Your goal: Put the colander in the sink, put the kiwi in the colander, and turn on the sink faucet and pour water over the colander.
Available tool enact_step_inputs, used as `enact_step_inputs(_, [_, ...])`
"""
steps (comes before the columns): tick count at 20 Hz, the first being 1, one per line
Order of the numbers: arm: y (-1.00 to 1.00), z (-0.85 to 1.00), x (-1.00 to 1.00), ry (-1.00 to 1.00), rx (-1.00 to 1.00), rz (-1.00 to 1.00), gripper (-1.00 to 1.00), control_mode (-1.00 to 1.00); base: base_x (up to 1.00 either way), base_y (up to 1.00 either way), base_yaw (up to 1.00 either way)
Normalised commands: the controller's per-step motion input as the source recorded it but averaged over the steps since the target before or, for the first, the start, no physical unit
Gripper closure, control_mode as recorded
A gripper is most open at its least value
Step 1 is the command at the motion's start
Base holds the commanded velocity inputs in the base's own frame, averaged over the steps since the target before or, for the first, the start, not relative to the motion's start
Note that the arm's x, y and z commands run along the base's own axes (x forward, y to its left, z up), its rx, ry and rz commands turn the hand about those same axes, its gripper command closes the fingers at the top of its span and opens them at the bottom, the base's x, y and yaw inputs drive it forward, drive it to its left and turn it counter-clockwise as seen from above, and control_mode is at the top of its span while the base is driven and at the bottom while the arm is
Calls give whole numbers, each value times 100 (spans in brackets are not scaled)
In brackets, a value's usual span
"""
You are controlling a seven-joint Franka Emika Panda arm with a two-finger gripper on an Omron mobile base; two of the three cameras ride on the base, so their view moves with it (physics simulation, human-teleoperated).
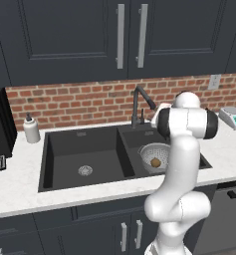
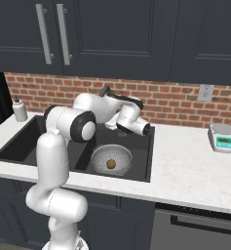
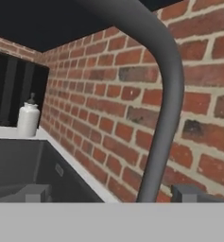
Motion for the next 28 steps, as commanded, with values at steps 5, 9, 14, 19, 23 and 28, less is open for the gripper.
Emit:
enact_step_inputs(5, [0, -5, 5, 0, 1, 12, -100, -100, 0, 0, 0])
enact_step_inputs(9, [0, -16, 2, 0, 2, 3, -100, -100, 0, 0, 0])
enact_step_inputs(14, [0, -27, 9, 0, 5, 0, -100, -100, 0, 0, 0])
enact_step_inputs(19, [0, -14, 31, 0, 4, 0, -100, -100, 0, 0, 0])
enact_step_inputs(23, [0, -1, 43, 0, 0, 0, -100, -100, 0, 0, 0])
enact_step_inputs(28, [-4, -9, 35, 0, 0, 0, -100, -100, 0, 0, 0])
